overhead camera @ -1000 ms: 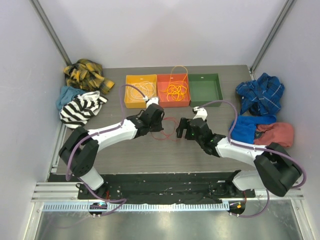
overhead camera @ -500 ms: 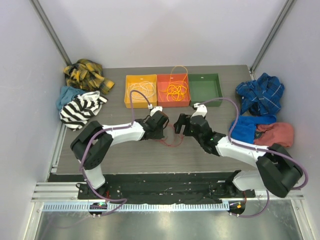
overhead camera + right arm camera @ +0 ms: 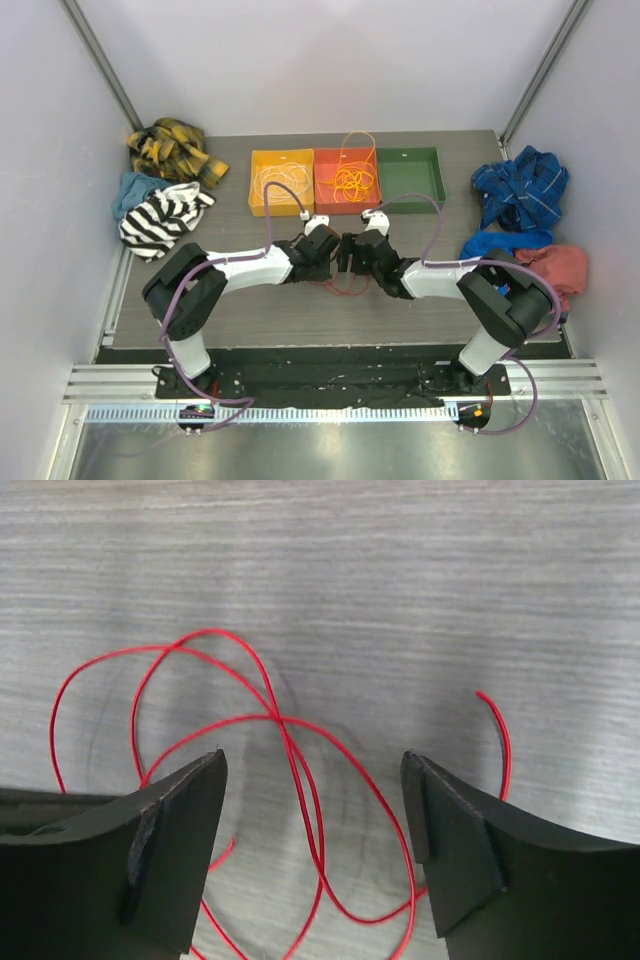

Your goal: Untangle the cables

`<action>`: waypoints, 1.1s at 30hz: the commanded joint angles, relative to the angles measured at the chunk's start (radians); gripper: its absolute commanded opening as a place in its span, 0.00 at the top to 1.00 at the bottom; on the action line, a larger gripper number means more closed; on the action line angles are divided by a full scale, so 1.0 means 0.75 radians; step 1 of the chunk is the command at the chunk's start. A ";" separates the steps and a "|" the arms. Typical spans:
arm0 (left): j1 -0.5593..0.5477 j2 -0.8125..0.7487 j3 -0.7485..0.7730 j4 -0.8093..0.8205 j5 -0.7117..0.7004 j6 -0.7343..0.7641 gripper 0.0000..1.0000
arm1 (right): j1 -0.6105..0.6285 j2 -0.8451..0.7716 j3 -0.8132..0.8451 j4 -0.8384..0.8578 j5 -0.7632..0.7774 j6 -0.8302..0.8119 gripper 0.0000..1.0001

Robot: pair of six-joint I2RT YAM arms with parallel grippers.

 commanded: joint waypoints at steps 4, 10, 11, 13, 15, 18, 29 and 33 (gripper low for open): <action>-0.015 -0.078 0.026 -0.053 -0.074 -0.016 1.00 | 0.034 0.058 0.037 -0.136 0.017 -0.009 0.40; -0.015 -0.172 0.001 -0.080 -0.131 0.010 1.00 | 0.094 0.085 0.147 -0.370 0.168 -0.056 0.64; -0.015 -0.178 0.001 -0.084 -0.131 0.008 1.00 | 0.096 0.097 0.161 -0.404 0.170 -0.056 0.70; -0.015 -0.193 0.005 -0.105 -0.129 0.002 0.99 | 0.096 0.117 0.206 -0.488 0.177 -0.058 0.91; -0.015 -0.227 0.001 -0.113 -0.127 -0.012 0.86 | 0.094 0.124 0.227 -0.519 0.185 -0.052 0.99; -0.013 -0.307 -0.025 -0.131 -0.139 -0.016 0.51 | 0.096 0.042 0.215 -0.529 0.193 -0.036 0.99; -0.007 -0.808 -0.072 -0.434 -0.493 -0.032 0.00 | 0.067 -0.361 0.663 -0.730 0.444 -0.218 0.99; -0.005 -0.968 -0.184 -0.420 -0.446 -0.053 0.00 | 0.031 -0.333 0.905 -0.783 0.483 -0.299 0.99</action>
